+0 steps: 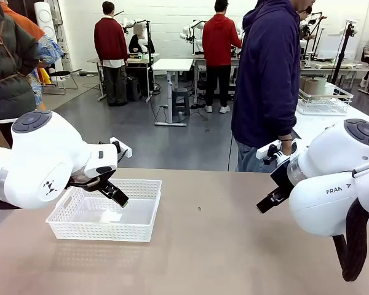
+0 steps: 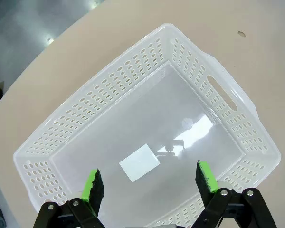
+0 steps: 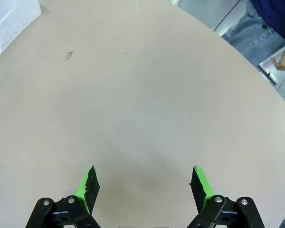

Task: Clean and organize the cups into the basket.
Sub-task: Pick up the Organizing basket and move it to the center of the table, then pick up the Reusable plastic cup from the right side of the table and place it inside the Organizing basket.

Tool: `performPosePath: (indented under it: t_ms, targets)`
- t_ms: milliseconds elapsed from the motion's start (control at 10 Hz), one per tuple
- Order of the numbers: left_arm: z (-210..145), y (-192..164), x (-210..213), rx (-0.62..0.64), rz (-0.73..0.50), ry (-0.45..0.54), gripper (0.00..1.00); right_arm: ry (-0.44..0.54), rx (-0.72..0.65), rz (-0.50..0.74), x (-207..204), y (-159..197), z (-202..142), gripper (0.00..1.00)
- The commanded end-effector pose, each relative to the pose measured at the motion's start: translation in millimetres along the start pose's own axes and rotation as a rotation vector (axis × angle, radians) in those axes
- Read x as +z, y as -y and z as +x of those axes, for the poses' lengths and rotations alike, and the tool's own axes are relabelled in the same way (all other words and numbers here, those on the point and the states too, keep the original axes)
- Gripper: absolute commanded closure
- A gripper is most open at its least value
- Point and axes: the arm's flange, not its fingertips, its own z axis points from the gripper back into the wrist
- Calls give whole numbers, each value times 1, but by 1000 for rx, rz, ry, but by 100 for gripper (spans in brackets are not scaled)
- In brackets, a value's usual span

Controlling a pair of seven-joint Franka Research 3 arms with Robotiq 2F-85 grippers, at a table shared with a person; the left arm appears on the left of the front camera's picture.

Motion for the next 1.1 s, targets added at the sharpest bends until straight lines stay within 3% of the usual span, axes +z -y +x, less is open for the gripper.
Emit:
performPosePath:
  t_ms: [0, 800, 1000]
  targets:
    - [0, 0, 0, 0, 0, 0, 0, 0, 0, 0, 0, 0, 0, 0]
    - [0, 0, 0, 0, 0, 0, 0, 0, 0, 0, 0, 0, 0, 0]
    - [13, -3, 63, 4, 111, -16, 0, 9, 14, -65, 67, -16, 13, 0]
